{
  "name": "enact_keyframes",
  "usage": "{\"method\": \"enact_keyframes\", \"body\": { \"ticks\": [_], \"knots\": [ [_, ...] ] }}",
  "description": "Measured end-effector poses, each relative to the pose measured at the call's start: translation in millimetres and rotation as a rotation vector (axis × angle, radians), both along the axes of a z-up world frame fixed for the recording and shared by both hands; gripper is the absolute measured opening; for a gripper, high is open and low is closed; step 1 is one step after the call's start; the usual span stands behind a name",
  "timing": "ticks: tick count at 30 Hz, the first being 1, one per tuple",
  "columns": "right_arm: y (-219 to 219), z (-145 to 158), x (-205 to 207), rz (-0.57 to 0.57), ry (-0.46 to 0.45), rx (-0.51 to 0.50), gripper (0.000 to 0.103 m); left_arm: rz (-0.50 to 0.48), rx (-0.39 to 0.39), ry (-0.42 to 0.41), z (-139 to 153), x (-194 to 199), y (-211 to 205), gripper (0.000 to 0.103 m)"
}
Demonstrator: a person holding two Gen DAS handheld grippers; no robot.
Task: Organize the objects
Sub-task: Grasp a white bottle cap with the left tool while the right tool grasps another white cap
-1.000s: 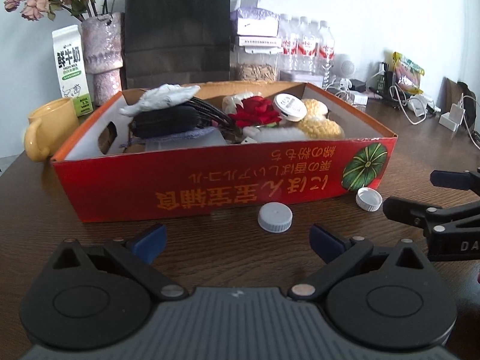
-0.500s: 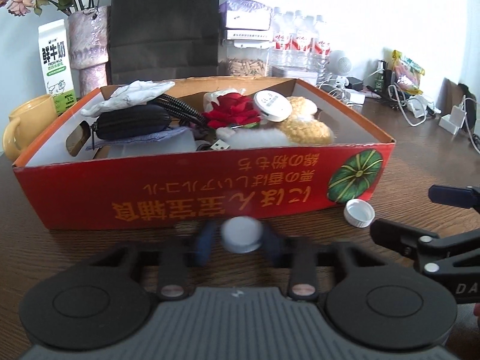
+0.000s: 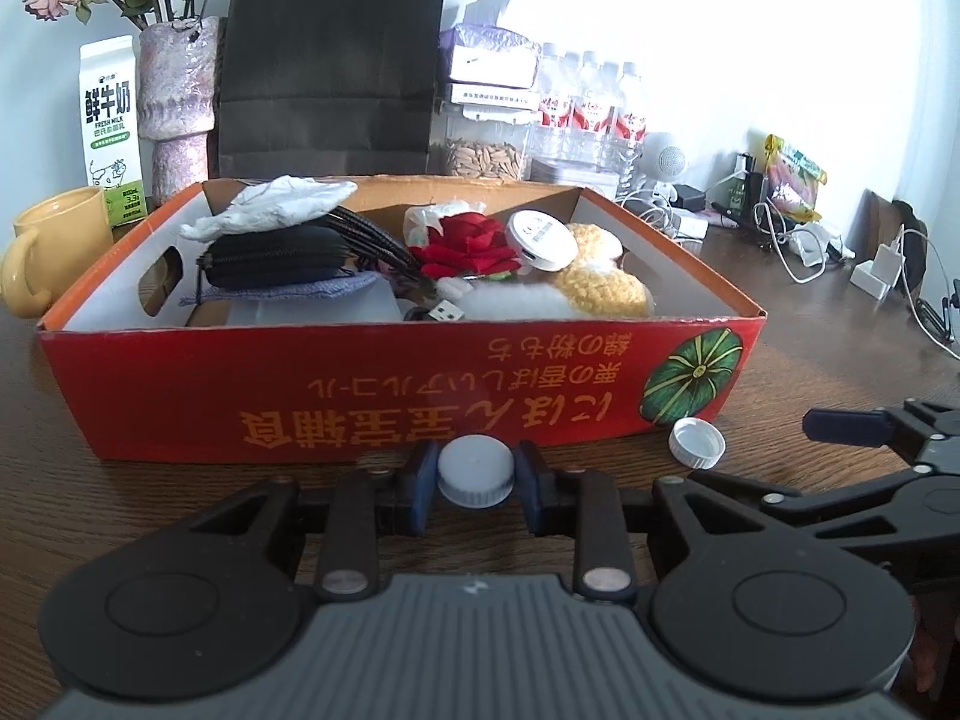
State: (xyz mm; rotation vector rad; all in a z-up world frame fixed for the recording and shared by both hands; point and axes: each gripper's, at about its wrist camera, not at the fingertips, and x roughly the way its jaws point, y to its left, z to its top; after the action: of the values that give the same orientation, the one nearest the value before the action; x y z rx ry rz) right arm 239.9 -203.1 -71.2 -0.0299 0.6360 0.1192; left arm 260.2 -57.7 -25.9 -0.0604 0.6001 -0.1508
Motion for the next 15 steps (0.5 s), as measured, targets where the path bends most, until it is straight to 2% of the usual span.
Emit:
{"method": "enact_keyframes", "body": {
  "ticks": [4, 9, 12, 15],
  "knots": [
    [2, -3, 6, -0.004, 0.026, 0.006, 0.102, 0.003, -0.005, -0.016, 2, -4, 12, 0.029],
    [6, -5, 13, -0.020, 0.046, 0.001, 0.091, 0.018, -0.009, -0.023, 3, -6, 31, 0.029],
    [10, -4, 14, -0.014, 0.037, 0.002, 0.083, 0.025, -0.012, -0.023, 3, -7, 42, 0.029],
    [16, -3, 14, -0.001, 0.023, 0.002, 0.066, 0.031, -0.014, -0.023, 3, -8, 50, 0.029]
  ]
}}
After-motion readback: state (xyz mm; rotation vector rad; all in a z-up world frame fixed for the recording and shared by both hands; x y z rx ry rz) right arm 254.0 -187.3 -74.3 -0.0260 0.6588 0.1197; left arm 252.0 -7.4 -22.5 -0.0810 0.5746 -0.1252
